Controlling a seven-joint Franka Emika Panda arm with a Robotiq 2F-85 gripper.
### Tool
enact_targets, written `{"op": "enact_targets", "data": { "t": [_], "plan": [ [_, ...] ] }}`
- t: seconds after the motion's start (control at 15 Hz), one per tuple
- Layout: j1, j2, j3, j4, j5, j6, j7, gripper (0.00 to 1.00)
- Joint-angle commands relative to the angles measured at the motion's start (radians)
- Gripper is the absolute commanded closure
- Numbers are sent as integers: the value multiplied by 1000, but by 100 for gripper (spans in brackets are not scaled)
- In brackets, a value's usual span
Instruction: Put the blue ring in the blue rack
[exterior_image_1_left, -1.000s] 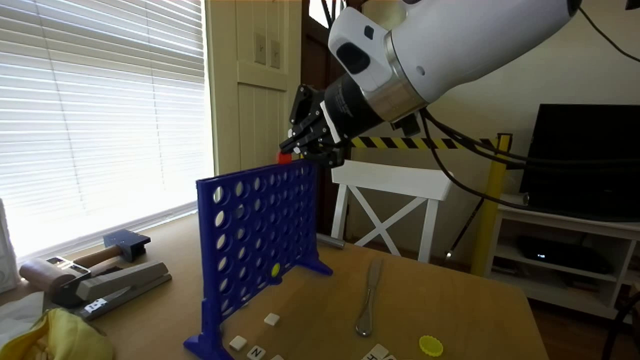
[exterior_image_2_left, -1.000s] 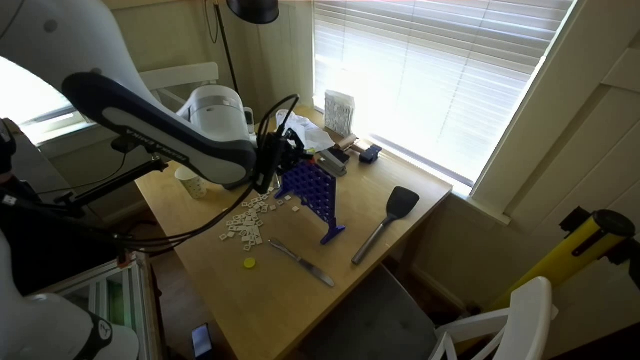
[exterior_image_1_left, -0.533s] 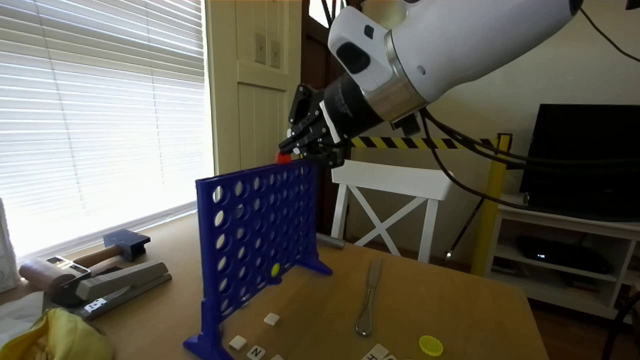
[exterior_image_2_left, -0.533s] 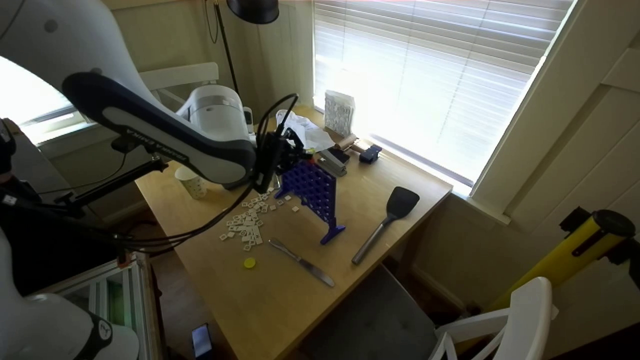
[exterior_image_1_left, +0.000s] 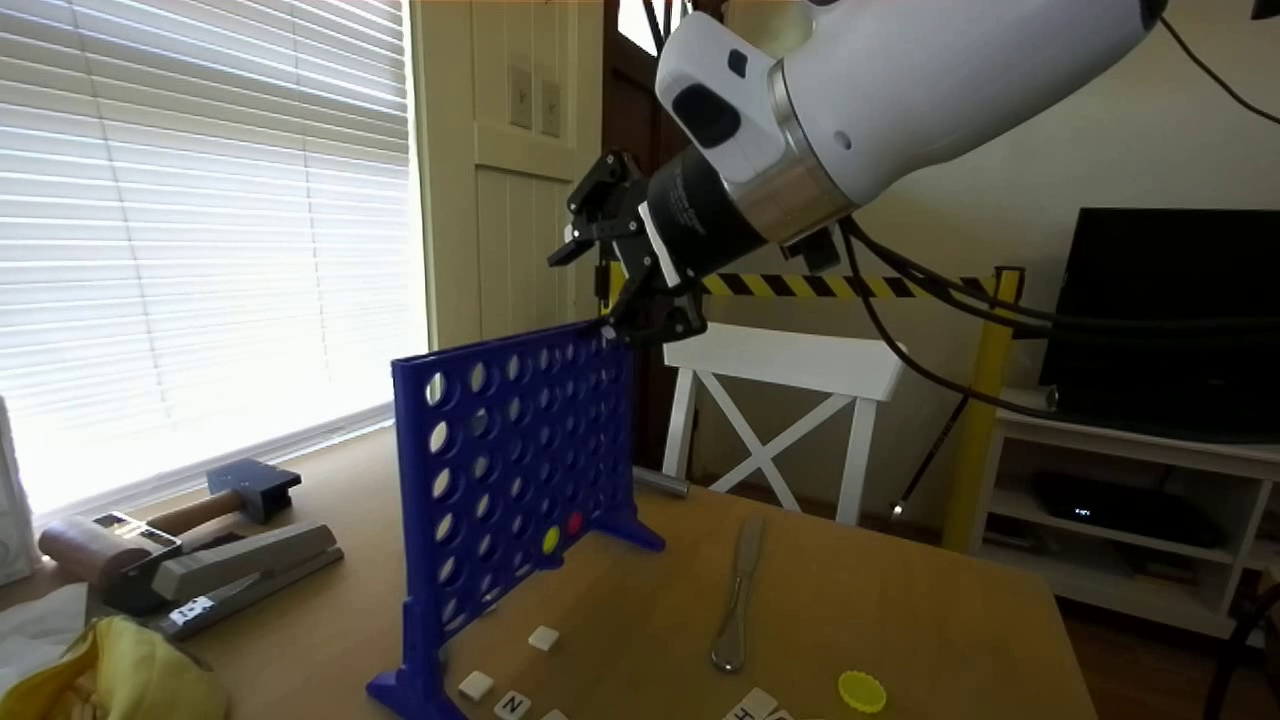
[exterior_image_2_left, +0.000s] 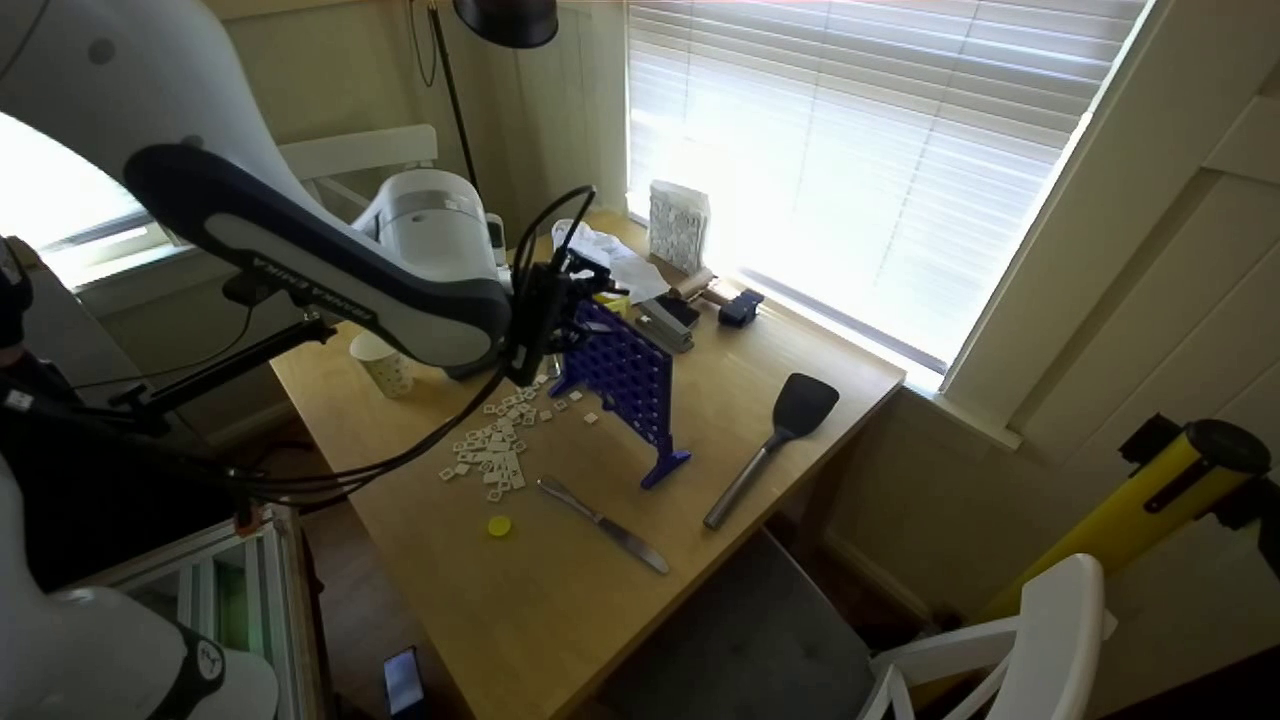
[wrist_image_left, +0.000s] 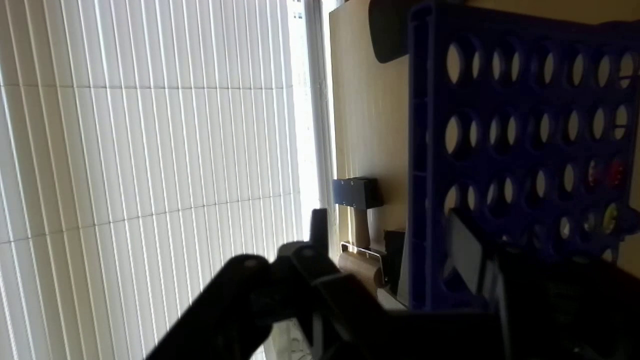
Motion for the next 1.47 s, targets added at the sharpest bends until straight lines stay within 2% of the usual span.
{"op": "enact_targets", "data": {
  "t": [0.0,0.07,0.13,0.27,0.33,0.4,0.47,0.53,0.6,0.87,0.93,1.0,1.07,1.13,1.4],
  "plan": [
    [-24,-45,13,-21,6,25,-19,7],
    [-32,-68,5,-21,37,127,-25,1],
    [-37,-98,0,-28,79,199,-47,0],
    [-34,-195,-21,-69,160,308,-84,0],
    [-50,-241,-27,-93,236,364,-140,0],
    [-60,-272,-49,-110,327,467,-210,0],
    [-93,-313,-32,-132,358,527,-206,0],
    [-172,-342,-5,-194,467,567,-285,0],
    [-267,-382,51,-263,509,553,-311,0],
    [-553,-517,215,-445,607,568,-333,0],
    [-630,-396,281,-338,489,542,-193,0],
    [-707,-418,326,-364,509,550,-187,0],
    [-586,-422,241,-368,526,549,-243,0],
    [-625,-419,264,-366,526,551,-240,0],
    [-601,-413,255,-361,526,551,-241,0]
  ]
}}
